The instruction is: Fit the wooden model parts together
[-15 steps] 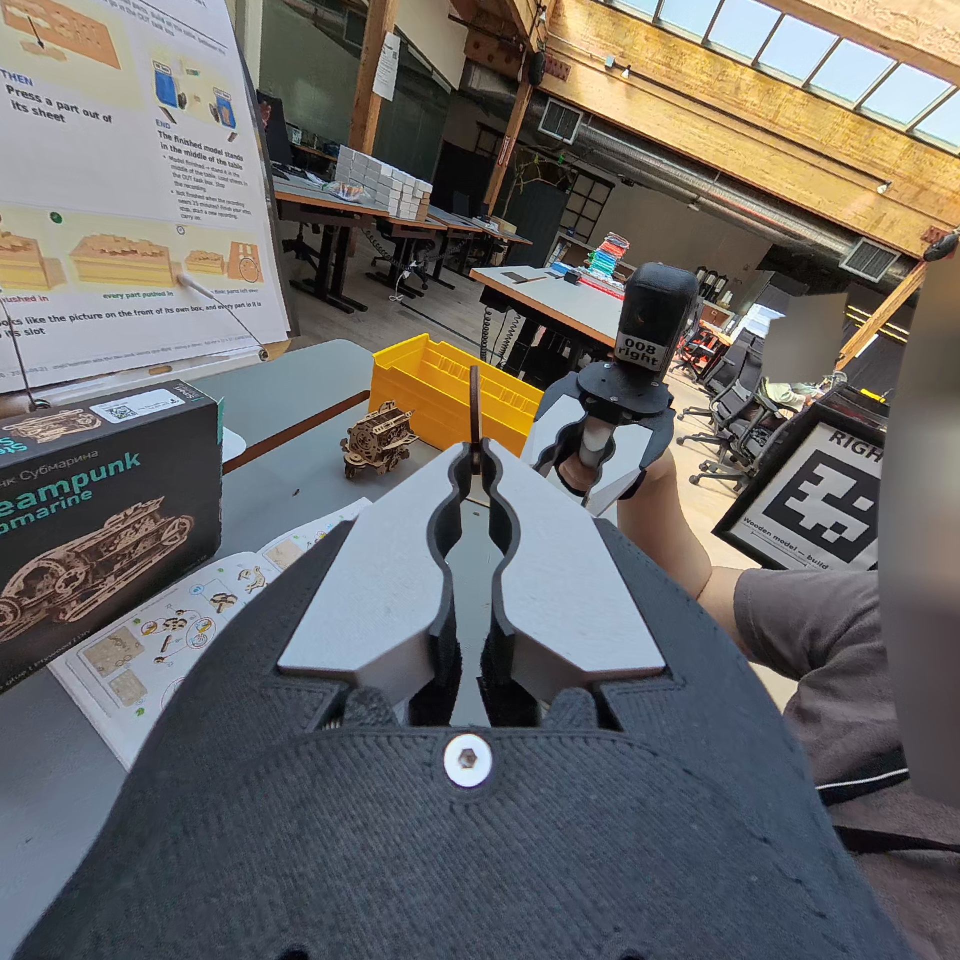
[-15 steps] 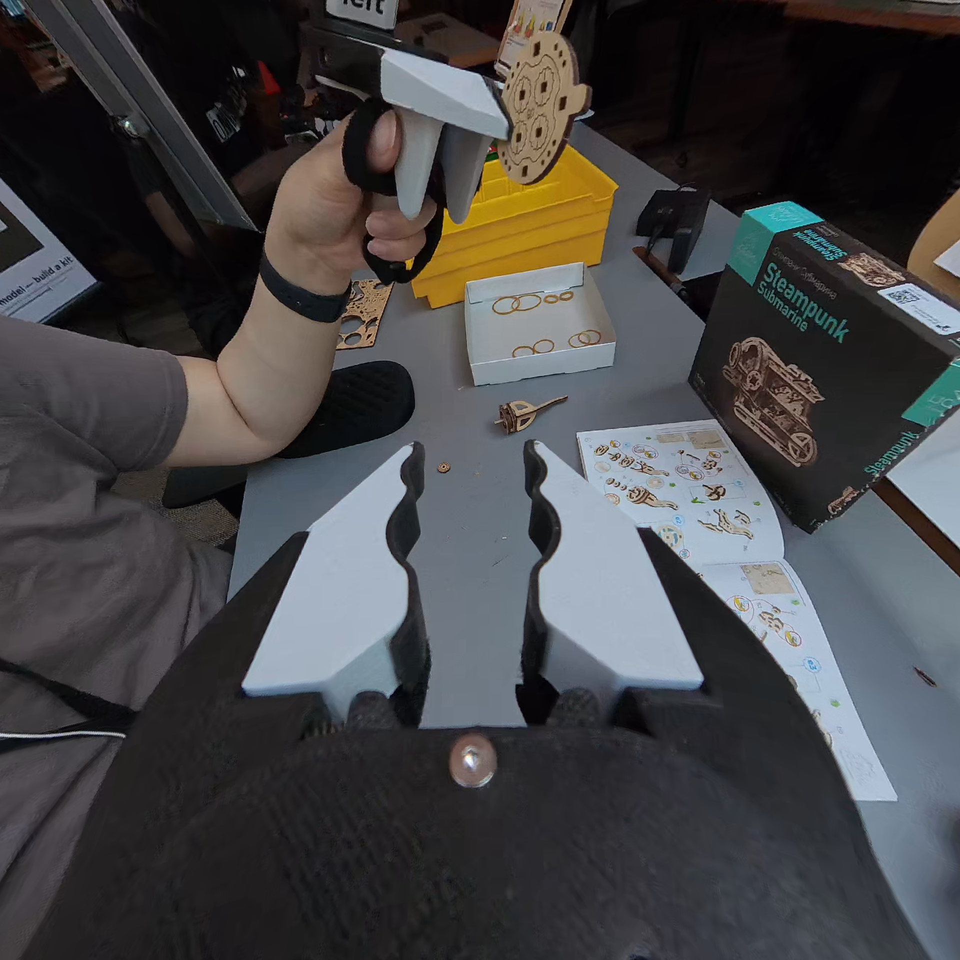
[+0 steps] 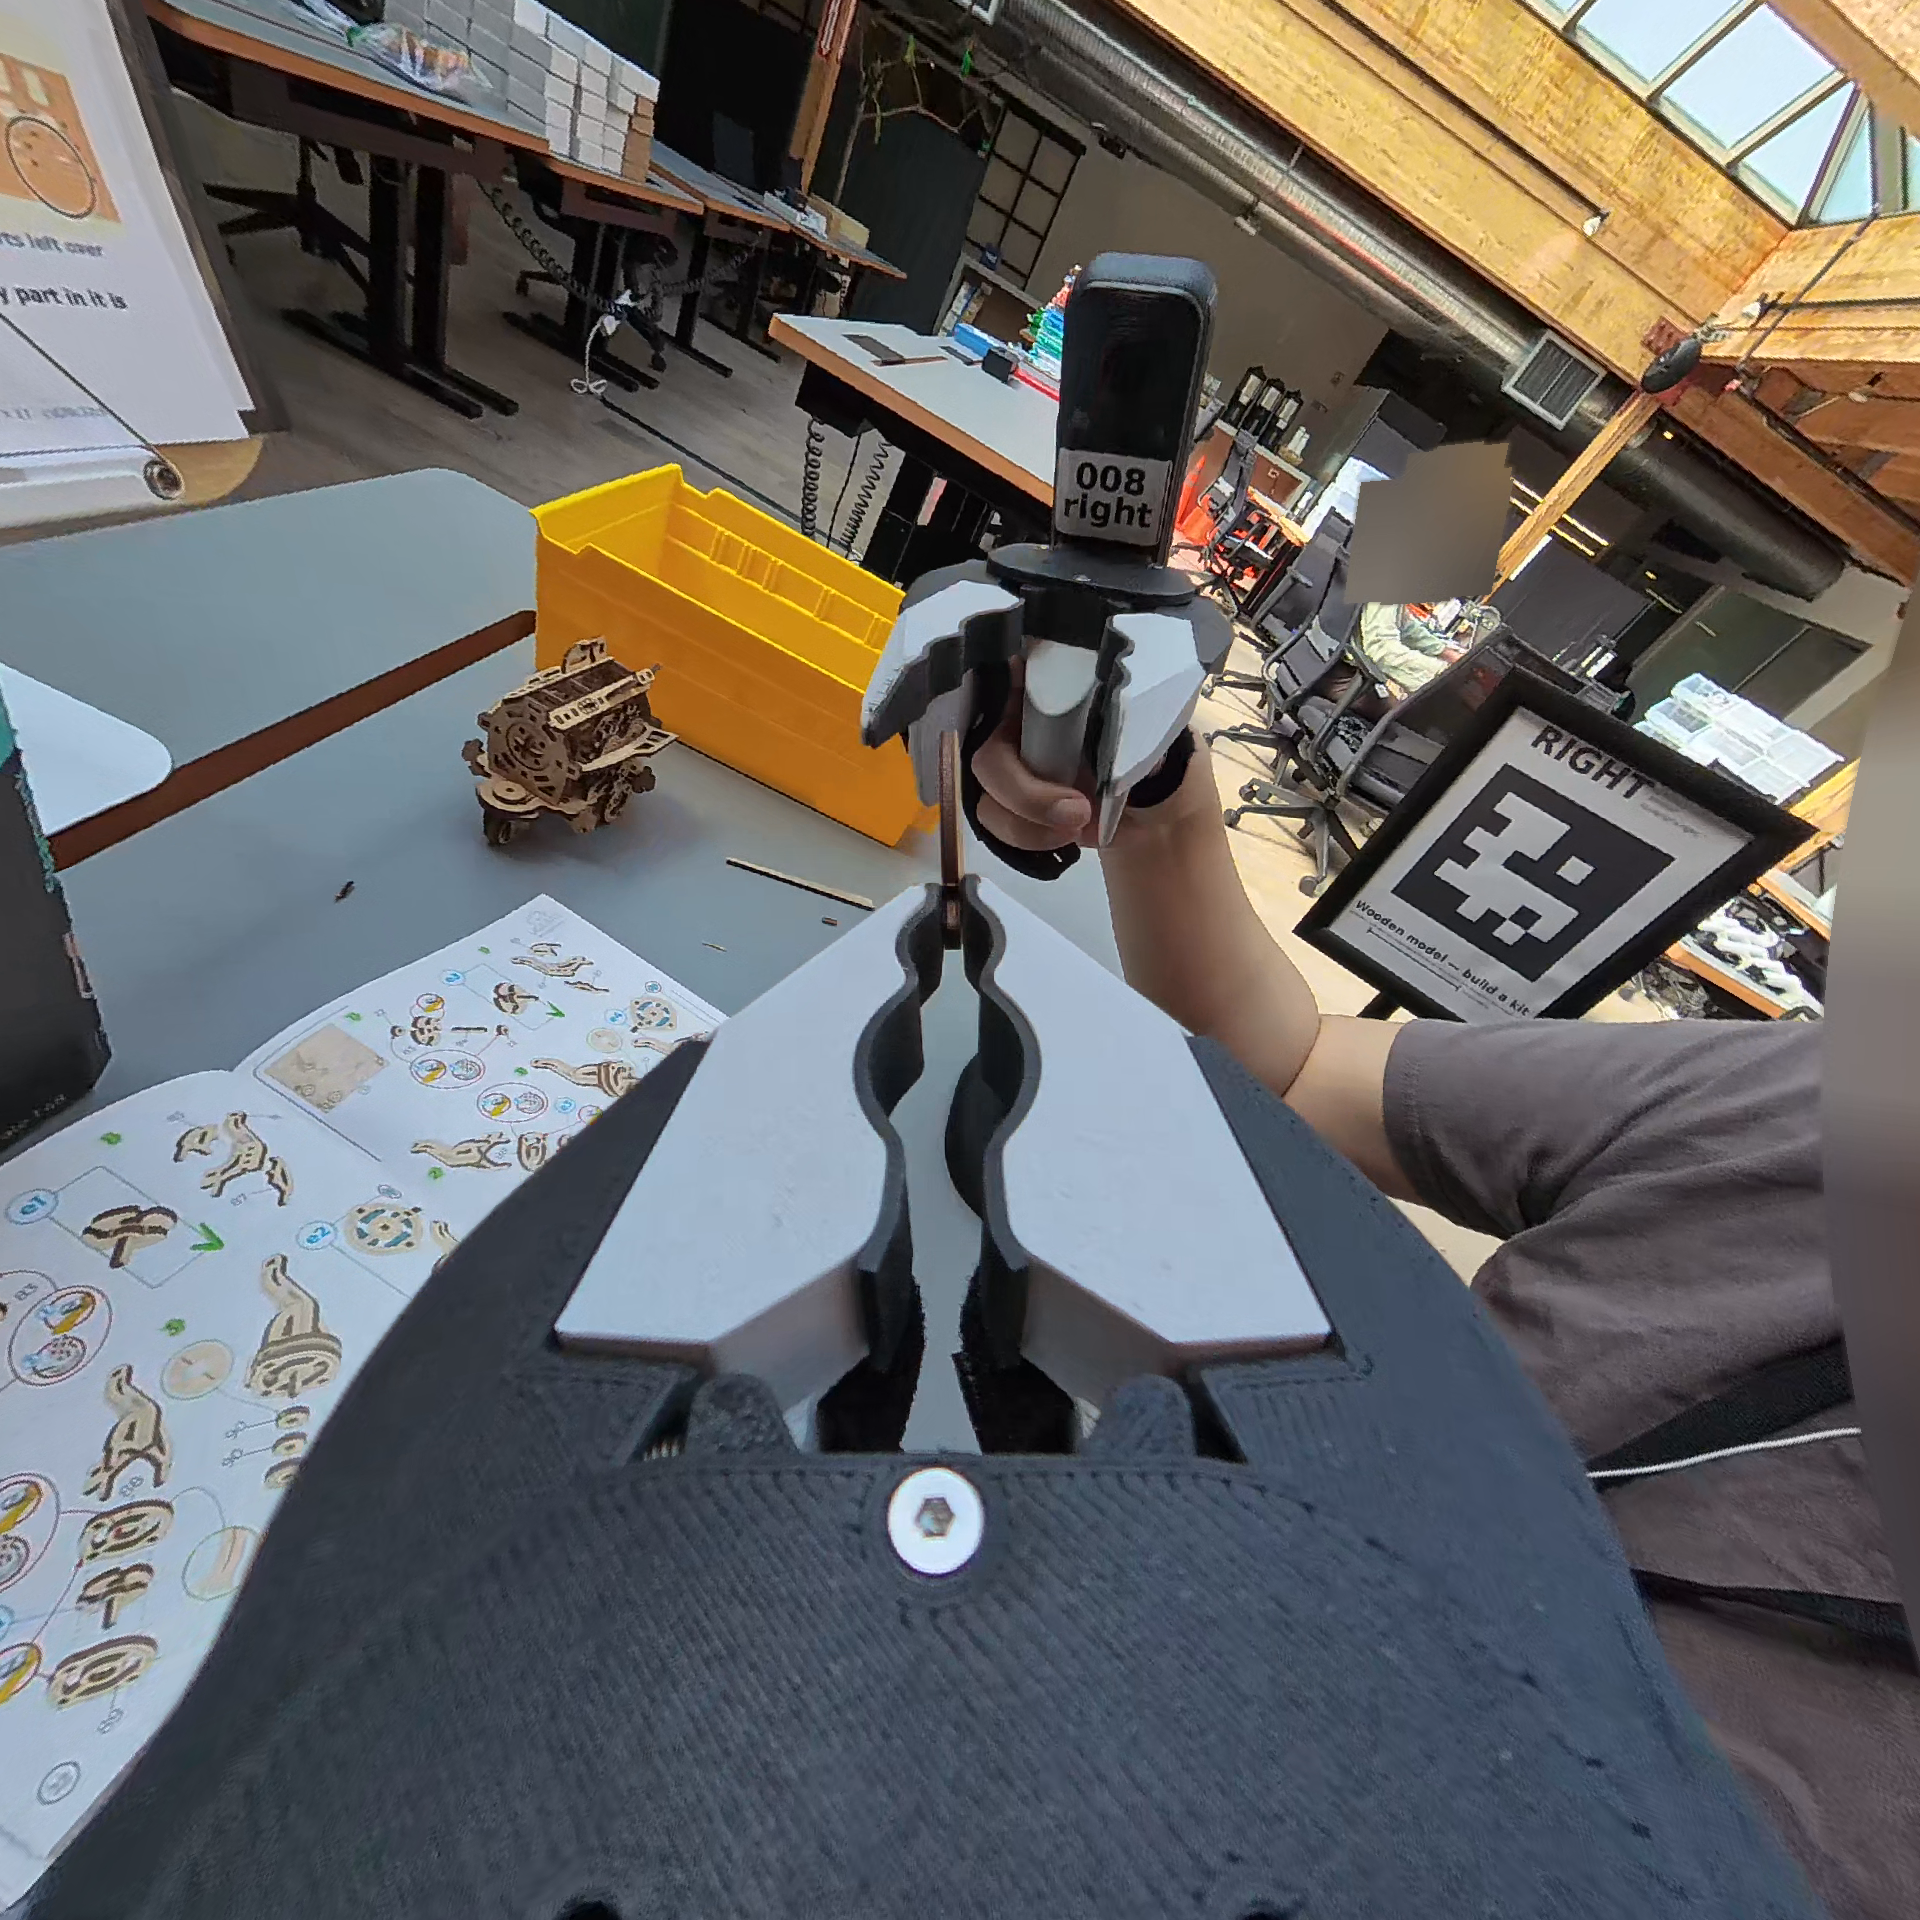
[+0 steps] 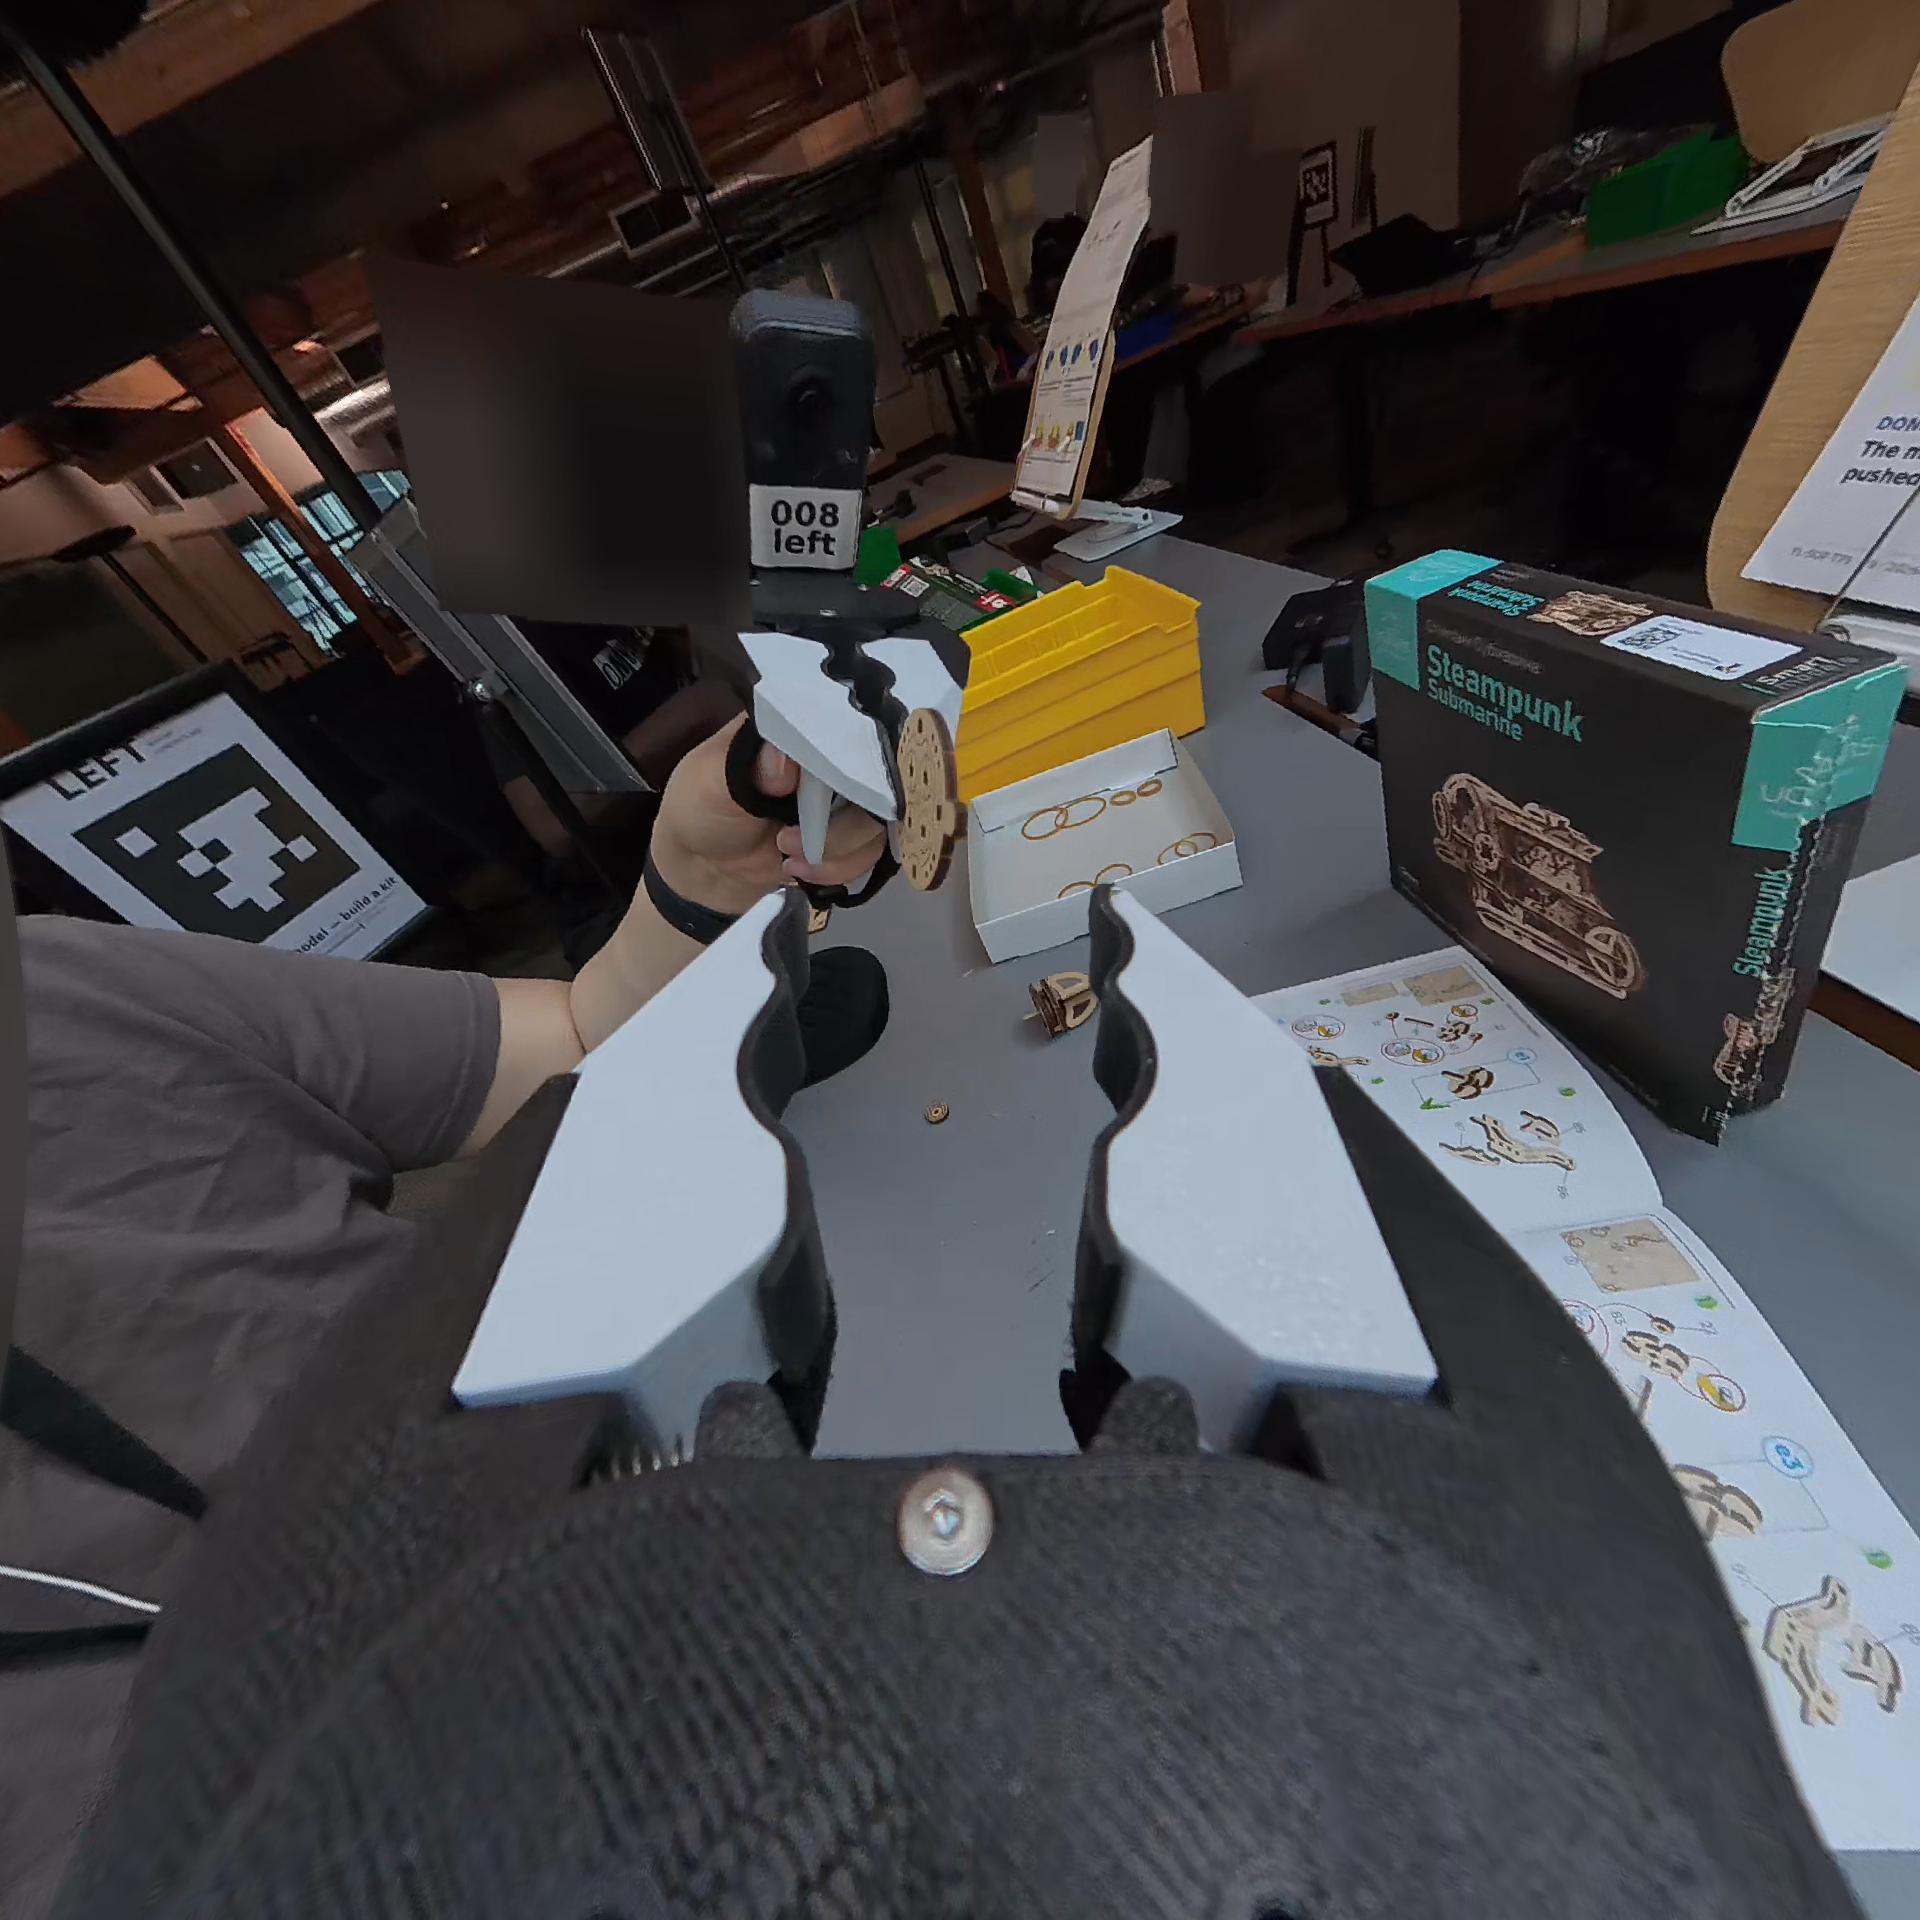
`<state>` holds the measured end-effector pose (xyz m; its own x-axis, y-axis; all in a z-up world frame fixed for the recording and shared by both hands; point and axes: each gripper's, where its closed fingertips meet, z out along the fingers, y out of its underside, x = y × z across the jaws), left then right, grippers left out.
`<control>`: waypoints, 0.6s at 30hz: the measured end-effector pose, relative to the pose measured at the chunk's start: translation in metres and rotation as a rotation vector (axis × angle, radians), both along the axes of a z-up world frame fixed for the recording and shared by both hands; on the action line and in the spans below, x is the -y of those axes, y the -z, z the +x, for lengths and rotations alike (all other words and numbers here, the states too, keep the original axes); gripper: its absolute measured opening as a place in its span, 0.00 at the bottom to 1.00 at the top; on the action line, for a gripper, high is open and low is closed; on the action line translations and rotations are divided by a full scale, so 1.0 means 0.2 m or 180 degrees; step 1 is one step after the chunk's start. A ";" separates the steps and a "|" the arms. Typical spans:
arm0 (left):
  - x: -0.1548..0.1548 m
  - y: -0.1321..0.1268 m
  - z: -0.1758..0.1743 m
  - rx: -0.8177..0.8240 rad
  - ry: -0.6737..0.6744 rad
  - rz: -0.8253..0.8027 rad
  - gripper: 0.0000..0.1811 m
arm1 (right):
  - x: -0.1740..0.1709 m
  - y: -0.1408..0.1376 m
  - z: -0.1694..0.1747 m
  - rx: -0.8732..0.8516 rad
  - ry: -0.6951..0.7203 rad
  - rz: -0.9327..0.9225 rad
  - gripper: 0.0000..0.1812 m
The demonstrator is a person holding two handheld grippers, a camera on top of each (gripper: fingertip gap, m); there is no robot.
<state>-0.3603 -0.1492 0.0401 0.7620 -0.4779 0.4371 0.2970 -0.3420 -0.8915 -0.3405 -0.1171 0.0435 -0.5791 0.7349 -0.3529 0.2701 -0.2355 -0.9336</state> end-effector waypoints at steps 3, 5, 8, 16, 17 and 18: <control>-0.01 0.05 0.01 -0.0061 0.0052 -0.0112 0.00 | -0.01 -0.03 0.00 -0.0073 -0.0080 -0.0231 0.29; -0.02 0.06 0.02 -0.0035 0.0097 -0.0150 0.00 | -0.02 0.00 -0.03 0.0009 -0.0007 -0.0291 0.30; -0.03 0.10 0.05 -0.0017 0.0193 -0.0245 0.00 | 0.00 0.04 -0.06 0.0095 -0.0029 -0.0268 0.29; -0.02 0.12 0.09 0.0001 0.0322 -0.0335 0.00 | 0.05 0.12 -0.07 0.0297 -0.0263 -0.0318 0.11; -0.03 0.12 0.09 -0.0004 0.0308 -0.0345 0.00 | 0.07 0.11 -0.05 0.0287 -0.0390 -0.0357 0.04; -0.02 0.11 0.09 0.0026 0.0324 -0.0323 0.00 | 0.08 0.10 -0.03 0.0274 -0.0488 -0.0411 0.01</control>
<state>-0.3429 -0.1446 0.0178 0.7081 -0.5055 0.4930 0.2631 -0.4591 -0.8485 -0.3469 -0.1338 0.0242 -0.6442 0.5861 -0.4915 0.3895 -0.3016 -0.8702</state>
